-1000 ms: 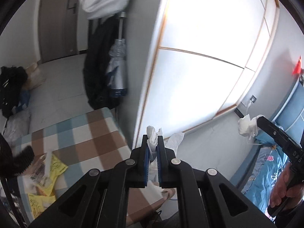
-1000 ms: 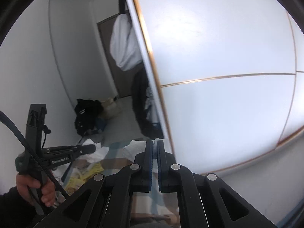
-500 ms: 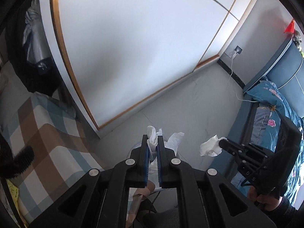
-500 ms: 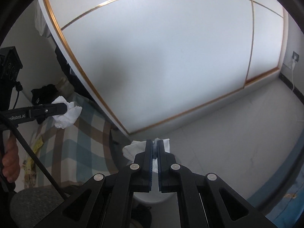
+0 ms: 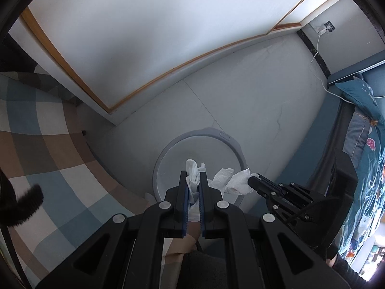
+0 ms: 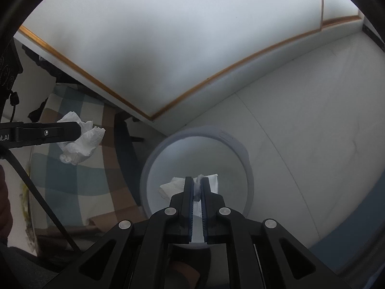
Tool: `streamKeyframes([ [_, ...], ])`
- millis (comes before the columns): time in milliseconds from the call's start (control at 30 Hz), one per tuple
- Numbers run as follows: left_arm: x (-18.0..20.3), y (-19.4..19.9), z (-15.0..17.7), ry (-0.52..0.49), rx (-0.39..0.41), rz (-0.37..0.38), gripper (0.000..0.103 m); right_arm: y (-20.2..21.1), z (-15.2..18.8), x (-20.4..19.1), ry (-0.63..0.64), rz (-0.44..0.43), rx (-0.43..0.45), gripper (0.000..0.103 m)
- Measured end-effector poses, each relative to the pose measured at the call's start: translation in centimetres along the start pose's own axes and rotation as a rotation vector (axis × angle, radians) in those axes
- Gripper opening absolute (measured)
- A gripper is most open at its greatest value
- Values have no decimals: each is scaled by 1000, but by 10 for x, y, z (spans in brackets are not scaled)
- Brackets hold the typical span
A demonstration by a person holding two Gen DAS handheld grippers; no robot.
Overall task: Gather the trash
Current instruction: 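Carry the white tissue in the left gripper over the white trash bin, then open the left gripper to drop the tissue into the bin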
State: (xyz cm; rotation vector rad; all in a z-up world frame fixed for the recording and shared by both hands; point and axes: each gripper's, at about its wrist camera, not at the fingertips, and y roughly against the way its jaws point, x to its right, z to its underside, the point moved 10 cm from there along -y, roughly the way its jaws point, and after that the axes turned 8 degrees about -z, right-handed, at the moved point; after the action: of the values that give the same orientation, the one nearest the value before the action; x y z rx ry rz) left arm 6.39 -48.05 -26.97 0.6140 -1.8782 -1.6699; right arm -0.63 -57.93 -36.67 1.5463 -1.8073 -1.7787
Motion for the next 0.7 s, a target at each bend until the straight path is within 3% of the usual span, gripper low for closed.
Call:
streamKeyframes([
  [133,6,-7,2,-5,-41,-18,4,-16,10,13,-31,1,-50,11],
  [200,10,-10,1,-6,-54,-17,4,-22,13,17,-46,-5,-70,31],
  [300,18,-12,2,-13,-74,-14,4,-21,14,19,-52,-12,-59,43],
  [533,29,-25,8,-24,-131,-5,4,-14,15,25,-61,-19,-55,48],
  [633,30,-30,10,-33,-135,-14,4,-1,15,36,-78,-9,-31,57],
  [700,30,-33,10,-43,-144,-13,4,5,15,42,-102,9,-21,68],
])
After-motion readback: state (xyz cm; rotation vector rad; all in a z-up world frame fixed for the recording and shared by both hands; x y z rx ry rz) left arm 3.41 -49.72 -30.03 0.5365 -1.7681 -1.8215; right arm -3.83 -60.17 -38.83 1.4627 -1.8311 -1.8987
